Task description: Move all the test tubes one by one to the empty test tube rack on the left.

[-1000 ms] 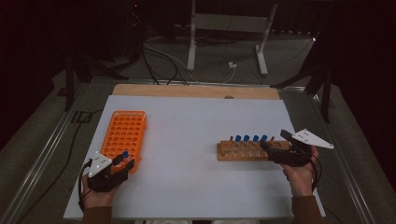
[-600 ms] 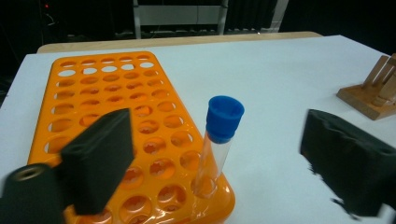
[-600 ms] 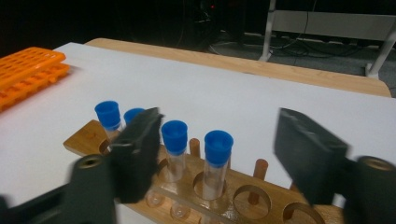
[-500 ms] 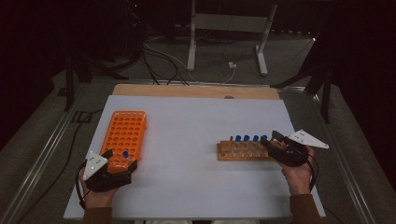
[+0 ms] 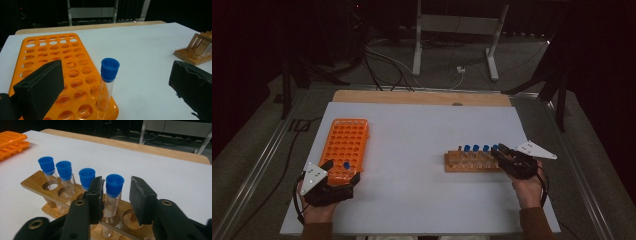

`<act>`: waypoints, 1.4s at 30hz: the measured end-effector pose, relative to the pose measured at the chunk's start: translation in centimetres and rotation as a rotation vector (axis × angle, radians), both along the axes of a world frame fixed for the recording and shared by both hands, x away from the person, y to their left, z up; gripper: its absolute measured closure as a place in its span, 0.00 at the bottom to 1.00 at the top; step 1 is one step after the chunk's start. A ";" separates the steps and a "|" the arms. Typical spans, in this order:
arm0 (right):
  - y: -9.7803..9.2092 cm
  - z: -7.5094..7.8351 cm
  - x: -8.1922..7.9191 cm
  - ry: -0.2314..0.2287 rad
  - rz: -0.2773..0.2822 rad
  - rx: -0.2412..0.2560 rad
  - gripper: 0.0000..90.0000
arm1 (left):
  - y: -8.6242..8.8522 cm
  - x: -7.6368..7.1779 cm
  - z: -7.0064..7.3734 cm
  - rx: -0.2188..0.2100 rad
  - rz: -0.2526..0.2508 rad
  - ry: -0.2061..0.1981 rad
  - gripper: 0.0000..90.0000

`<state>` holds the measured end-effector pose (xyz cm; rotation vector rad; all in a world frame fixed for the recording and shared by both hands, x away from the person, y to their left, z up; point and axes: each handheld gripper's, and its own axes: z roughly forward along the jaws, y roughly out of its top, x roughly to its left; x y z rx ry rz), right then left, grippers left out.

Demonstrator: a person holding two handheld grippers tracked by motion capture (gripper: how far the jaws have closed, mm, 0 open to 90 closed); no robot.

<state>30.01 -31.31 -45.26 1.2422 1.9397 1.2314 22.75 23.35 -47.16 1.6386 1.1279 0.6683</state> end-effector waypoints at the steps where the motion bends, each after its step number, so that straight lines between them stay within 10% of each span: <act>1: 0.0 -0.1 0.0 0.002 0.000 0.000 0.71 | 0.0 0.0 0.0 0.001 0.001 0.000 0.01; 21: 0.8 -1.2 0.4 0.038 0.016 -0.022 0.84 | -0.1 0.0 -0.1 0.003 -0.006 0.001 0.01; 42: 0.8 1.1 -0.8 -0.047 0.005 0.001 0.85 | -0.2 0.1 -0.1 0.009 -0.013 0.000 0.01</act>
